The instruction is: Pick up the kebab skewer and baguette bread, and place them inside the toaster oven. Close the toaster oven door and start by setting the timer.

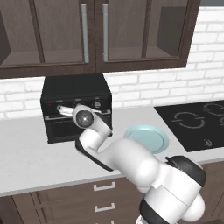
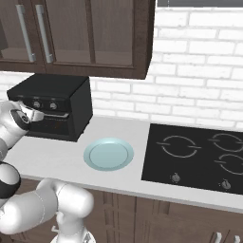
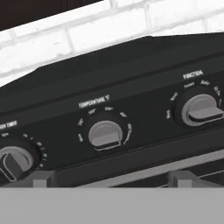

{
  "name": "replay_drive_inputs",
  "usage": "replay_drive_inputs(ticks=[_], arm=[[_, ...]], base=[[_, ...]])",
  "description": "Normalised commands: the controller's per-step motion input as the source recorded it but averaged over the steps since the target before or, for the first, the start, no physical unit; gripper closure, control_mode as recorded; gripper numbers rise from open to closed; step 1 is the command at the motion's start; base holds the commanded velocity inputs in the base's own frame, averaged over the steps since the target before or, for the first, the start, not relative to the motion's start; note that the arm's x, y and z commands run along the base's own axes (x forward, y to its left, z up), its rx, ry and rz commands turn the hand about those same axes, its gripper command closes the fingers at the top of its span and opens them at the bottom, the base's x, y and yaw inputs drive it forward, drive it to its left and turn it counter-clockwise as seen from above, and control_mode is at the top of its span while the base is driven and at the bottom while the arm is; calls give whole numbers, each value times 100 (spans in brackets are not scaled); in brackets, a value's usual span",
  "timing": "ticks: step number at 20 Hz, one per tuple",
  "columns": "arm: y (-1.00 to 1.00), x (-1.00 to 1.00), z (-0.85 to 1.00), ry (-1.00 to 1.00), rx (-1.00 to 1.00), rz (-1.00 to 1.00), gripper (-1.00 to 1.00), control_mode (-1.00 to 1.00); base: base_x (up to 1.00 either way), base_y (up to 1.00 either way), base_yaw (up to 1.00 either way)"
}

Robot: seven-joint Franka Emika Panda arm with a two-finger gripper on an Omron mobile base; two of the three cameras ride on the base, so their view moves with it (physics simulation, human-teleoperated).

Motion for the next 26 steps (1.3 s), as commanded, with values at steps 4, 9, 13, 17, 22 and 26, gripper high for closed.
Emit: replay_drive_inputs(ticks=[4,9,13,17,22,26], arm=[[0,-4,8,-17,-1,3,-100,-100],[0,0,15,-6,0,0,-100,-100],[0,0,3,-4,0,5,-100,-100],[6,0,0,-5,-3,12,-100,-100],[11,0,0,-4,-4,9,-100,-100],[23,0,0,-2,-5,1,-100,-100]], base=[[0,0,0],[0,0,0],[0,0,0],[0,0,0],[0,0,0],[0,0,0]])
